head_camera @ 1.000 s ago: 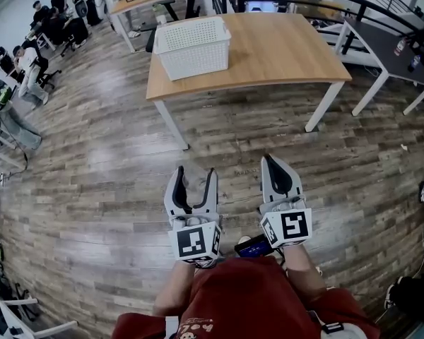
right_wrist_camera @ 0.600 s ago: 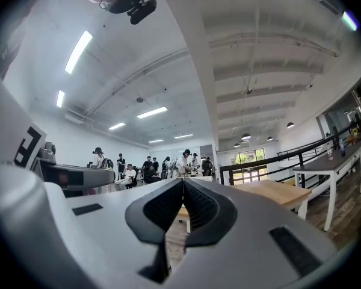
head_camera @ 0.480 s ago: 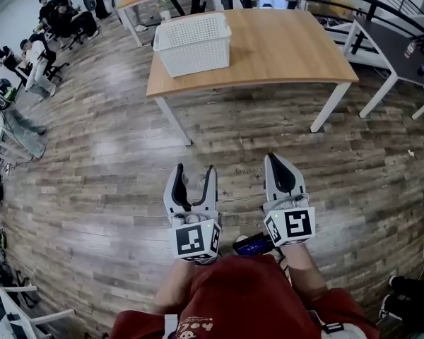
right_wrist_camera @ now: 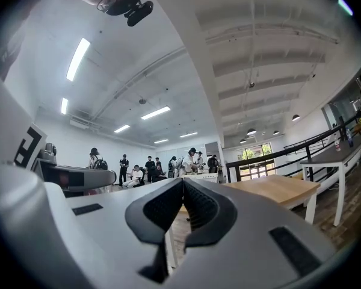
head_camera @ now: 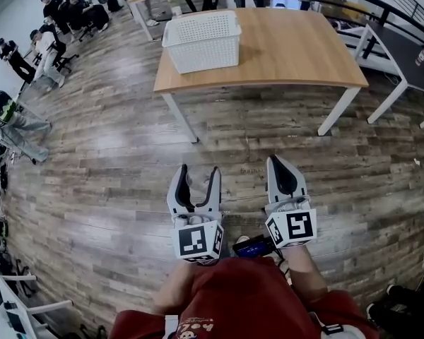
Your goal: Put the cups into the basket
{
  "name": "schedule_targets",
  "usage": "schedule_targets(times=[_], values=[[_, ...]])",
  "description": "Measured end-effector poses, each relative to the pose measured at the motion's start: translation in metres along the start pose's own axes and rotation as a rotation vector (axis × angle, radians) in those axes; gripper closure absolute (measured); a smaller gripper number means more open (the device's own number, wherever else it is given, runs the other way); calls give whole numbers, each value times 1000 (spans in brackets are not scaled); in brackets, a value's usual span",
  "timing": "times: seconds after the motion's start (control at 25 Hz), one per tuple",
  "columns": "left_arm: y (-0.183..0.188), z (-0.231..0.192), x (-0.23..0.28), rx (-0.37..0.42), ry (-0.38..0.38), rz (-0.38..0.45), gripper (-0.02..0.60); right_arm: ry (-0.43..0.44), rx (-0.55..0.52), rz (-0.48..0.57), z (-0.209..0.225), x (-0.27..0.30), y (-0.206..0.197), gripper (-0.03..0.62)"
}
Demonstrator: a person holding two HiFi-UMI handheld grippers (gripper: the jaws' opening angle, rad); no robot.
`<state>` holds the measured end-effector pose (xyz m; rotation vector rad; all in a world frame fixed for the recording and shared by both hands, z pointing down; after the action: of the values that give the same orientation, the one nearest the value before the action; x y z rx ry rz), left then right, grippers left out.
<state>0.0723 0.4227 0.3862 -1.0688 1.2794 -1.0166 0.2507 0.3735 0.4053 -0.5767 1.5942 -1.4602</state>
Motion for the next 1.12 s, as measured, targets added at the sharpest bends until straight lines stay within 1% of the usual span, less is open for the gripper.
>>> schedule_targets(times=[0.24,0.48,0.8,1.12], values=[[-7,-8,11,-14,-8,8,290,-6,-14,-3,0,11,-8,583],[-12,-17,36,-16,-37,18,290,-17,-38,1,4,36,-13,585],[-22,-51,78,-36,-35,7,290,-4,-51,-1,-4,94,-21,583],[-28,-101,119,-49,-23,6,290,21,-69,-5,-22,158,-34,584]])
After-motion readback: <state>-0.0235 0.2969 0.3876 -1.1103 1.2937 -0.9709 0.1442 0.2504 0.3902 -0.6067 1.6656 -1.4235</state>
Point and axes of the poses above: the fingertips, and each gripper's own axes: x forward along the fingers, z to its right, y out of its top, the point moved 4 cm from there along -x, backward along the fingers, and after that the axes turned 11 degrees about z, right-handed, at the moved point
